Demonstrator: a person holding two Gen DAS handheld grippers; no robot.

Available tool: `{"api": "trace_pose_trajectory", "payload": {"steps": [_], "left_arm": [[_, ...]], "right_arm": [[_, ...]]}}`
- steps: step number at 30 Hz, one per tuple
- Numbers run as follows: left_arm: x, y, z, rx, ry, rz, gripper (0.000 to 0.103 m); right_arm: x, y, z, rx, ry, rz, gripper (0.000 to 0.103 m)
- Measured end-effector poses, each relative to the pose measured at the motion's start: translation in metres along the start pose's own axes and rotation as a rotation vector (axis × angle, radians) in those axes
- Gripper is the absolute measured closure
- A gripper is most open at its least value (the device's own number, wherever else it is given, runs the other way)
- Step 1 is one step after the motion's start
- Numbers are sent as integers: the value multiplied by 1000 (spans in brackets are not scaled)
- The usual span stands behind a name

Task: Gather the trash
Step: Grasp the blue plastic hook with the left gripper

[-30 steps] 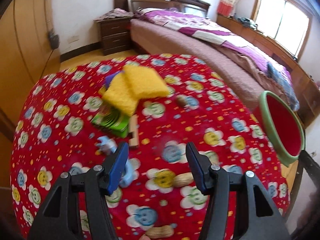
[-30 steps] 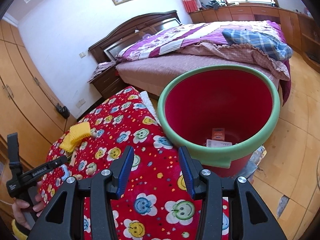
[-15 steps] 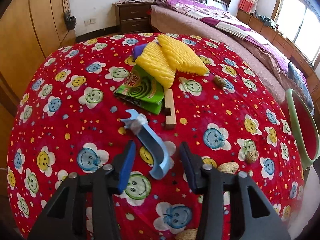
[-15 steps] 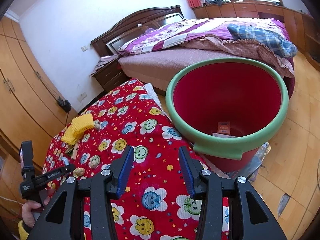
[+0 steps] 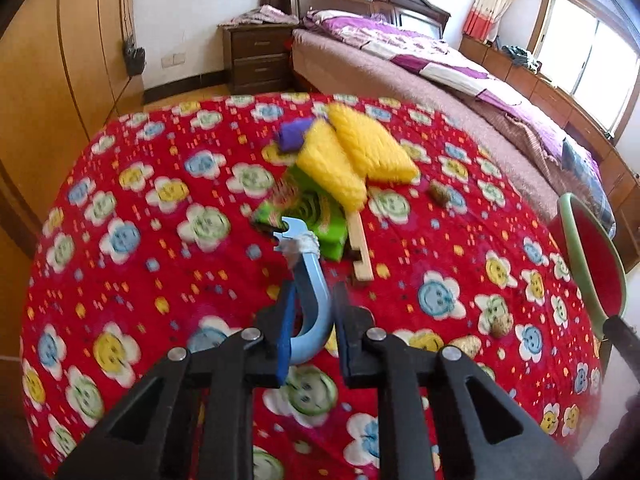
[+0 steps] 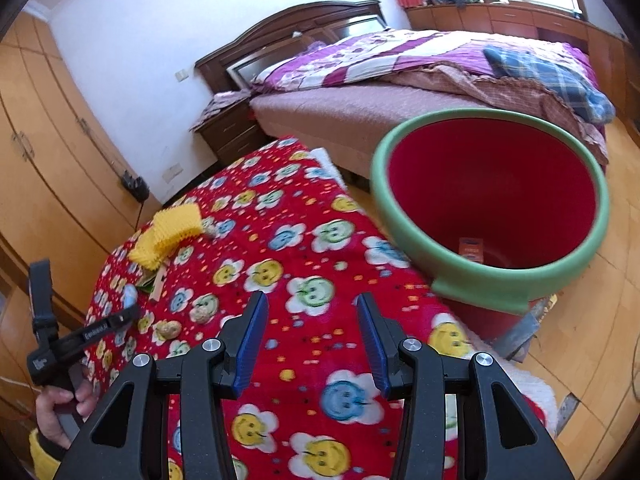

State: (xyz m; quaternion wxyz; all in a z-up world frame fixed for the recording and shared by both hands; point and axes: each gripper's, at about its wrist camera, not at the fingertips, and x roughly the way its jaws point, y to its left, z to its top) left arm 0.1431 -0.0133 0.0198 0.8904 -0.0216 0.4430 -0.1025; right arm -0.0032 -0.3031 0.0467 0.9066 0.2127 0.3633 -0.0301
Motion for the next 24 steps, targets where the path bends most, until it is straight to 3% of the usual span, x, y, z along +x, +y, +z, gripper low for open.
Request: {"api": "trace_pose_trajectory", "payload": {"steps": [10, 24], "left_arm": [[8, 50, 32, -21, -15, 43, 85], [29, 82, 32, -89, -14, 25, 85]], "right_arm": [[38, 68, 5, -104, 56, 42, 56], [112, 165, -2, -273, 182, 106, 56]]}}
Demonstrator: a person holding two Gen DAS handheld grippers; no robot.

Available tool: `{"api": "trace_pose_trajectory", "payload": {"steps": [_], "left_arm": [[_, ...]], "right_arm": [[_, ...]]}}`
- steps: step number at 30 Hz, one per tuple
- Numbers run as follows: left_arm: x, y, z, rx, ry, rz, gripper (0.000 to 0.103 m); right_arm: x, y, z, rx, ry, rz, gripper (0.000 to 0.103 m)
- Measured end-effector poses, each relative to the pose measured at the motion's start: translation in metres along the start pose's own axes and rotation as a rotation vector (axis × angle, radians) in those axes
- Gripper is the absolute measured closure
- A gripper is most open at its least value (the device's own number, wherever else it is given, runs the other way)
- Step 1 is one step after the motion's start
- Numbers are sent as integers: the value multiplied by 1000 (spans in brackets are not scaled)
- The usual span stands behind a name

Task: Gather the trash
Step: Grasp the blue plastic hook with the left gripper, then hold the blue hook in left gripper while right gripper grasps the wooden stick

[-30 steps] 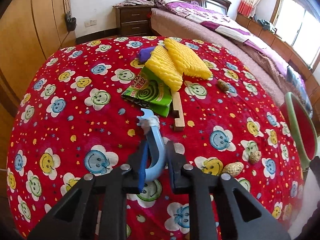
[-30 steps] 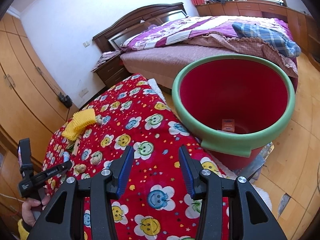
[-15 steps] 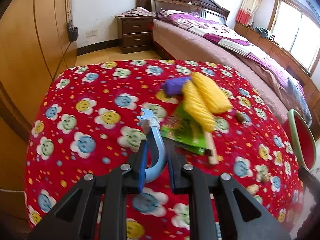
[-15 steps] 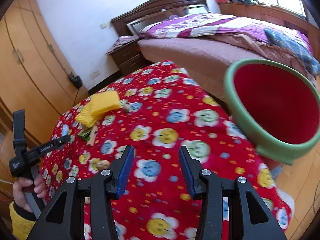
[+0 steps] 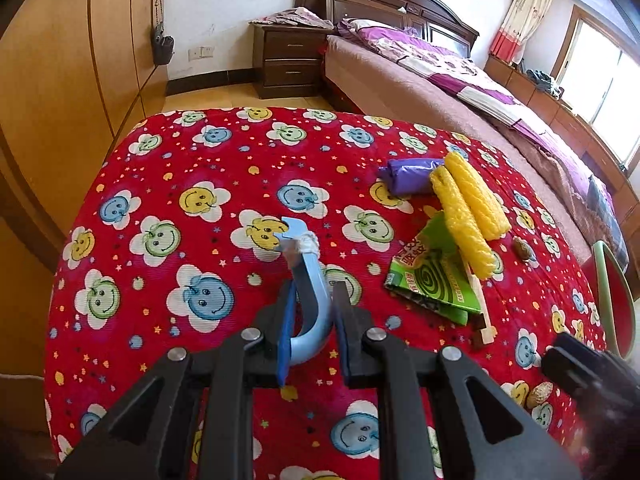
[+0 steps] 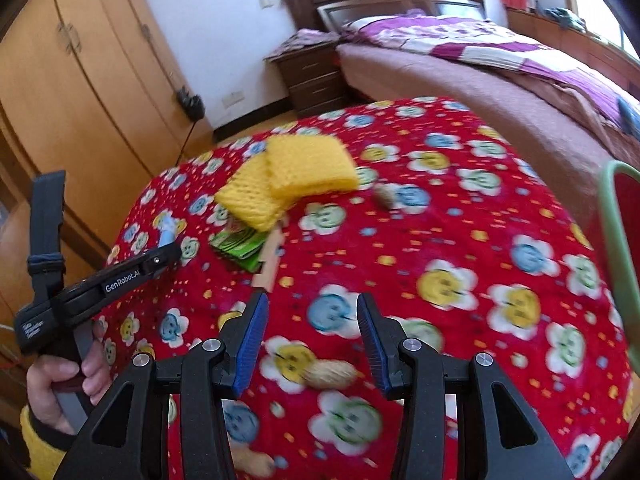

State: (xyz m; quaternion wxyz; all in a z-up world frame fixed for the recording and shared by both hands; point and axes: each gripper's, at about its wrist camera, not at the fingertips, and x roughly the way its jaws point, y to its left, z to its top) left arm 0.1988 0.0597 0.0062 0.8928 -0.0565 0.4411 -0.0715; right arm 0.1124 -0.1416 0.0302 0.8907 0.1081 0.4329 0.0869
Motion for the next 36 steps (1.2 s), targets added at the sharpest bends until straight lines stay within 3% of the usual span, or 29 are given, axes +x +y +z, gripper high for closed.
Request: {"api": "trace_pose_trajectory", "payload": {"steps": [8, 13, 16, 25, 36], "left_arm": [[4, 3, -2, -5, 0, -25, 85], [3, 0, -4, 2, -3, -37, 85], [3, -5, -6, 13, -3, -40, 85], [-3, -14, -8, 26, -14, -54, 85], [-29, -39, -14, 66, -28, -105, 85]], "right_arm": [[37, 22, 4, -53, 55, -3, 56], [45, 26, 8, -84, 36, -38, 73], [46, 24, 10, -89, 36, -50, 93], [20, 5, -1, -13, 18, 16, 93], [-37, -26, -18, 71, -70, 22, 93]]}}
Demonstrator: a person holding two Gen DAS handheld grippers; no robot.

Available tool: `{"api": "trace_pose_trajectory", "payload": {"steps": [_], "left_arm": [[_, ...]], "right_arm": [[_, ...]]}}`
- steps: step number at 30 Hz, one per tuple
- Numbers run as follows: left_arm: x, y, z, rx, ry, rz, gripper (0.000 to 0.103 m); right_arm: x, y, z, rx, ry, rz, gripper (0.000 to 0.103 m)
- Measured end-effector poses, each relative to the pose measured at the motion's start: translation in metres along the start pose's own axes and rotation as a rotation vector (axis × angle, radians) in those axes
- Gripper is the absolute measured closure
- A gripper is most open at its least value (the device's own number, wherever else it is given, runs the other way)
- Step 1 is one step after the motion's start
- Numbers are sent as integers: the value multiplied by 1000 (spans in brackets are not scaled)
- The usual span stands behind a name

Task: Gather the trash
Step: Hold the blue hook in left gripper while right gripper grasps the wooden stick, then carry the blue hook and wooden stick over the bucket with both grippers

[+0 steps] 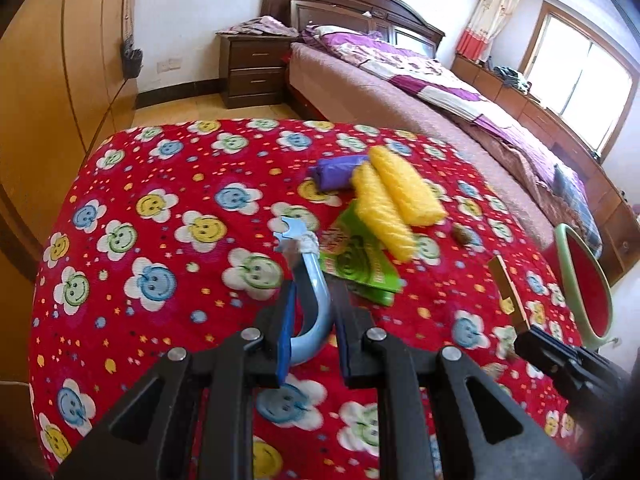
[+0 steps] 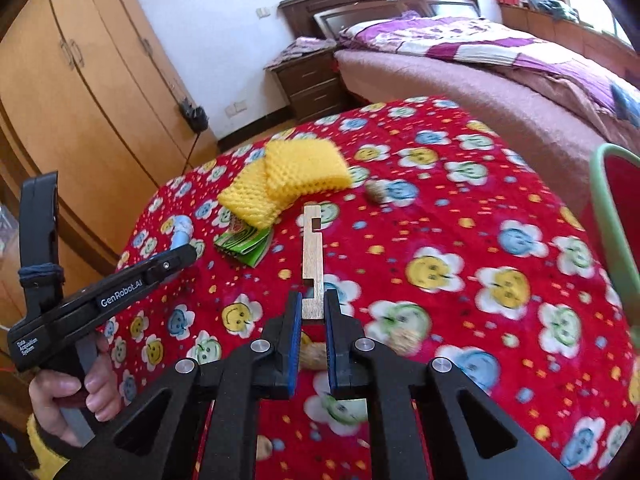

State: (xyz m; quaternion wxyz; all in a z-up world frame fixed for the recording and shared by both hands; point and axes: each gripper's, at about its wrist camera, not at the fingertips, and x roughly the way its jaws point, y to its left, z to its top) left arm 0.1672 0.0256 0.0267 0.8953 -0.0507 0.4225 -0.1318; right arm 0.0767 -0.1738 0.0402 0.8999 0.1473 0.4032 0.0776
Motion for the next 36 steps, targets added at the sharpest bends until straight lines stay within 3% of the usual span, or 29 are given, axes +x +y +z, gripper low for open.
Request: {"api": "trace_pose_trajectory", "payload": {"steps": [19, 36], "left_arm": [[-29, -122, -17, 163, 24, -178, 85], [-25, -226, -17, 305, 40, -282, 85]], "right_arm": [[-96, -89, -18, 193, -177, -94, 93], [-148, -178, -35, 362, -282, -187, 93]]}}
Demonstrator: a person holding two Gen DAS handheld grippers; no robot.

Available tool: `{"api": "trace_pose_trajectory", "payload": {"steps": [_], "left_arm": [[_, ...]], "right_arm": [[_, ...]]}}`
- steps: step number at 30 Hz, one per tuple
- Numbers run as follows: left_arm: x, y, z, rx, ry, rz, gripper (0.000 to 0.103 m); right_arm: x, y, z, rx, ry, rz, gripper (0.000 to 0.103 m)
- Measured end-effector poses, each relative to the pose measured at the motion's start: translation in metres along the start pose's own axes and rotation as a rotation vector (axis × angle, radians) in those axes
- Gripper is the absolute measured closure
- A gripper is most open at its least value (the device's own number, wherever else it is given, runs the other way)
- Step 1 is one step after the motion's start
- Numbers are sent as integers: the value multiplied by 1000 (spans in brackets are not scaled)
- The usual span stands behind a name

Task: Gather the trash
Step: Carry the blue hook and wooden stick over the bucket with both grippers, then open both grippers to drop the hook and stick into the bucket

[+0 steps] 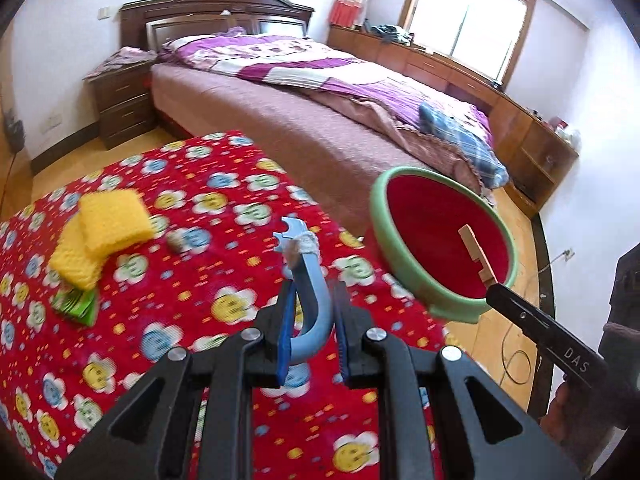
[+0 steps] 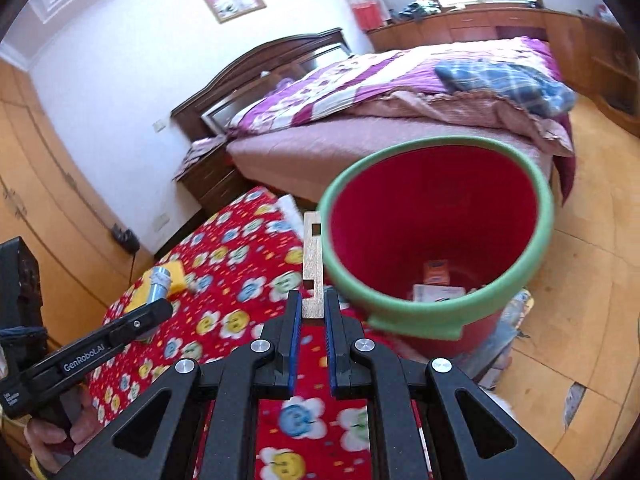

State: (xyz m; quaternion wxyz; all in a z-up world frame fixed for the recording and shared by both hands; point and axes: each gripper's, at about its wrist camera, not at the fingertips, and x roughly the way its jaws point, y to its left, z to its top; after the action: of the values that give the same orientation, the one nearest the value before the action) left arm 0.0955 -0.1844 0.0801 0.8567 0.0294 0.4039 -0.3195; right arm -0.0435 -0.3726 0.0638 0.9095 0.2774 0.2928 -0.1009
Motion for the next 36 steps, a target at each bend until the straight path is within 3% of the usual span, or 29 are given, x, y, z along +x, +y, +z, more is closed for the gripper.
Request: {"api": "trace_pose_trajectory", "payload": {"steps": [14, 28, 30, 32, 36], "left_arm": [[57, -69, 25, 114, 42, -86, 85], [111, -105, 40, 177, 84, -131, 85], [114, -106, 41, 177, 90, -139, 82], [115, -107, 41, 173, 93, -134, 71], [114, -104, 42, 166, 89, -118, 69]], "right_arm": [[-1, -73, 11, 142, -29, -68, 93], [12, -105, 16, 176, -28, -86, 90], [11, -106, 16, 179, -31, -88, 90], [11, -106, 18, 176, -33, -89, 90], [11, -105, 16, 177, -32, -83, 88]]}}
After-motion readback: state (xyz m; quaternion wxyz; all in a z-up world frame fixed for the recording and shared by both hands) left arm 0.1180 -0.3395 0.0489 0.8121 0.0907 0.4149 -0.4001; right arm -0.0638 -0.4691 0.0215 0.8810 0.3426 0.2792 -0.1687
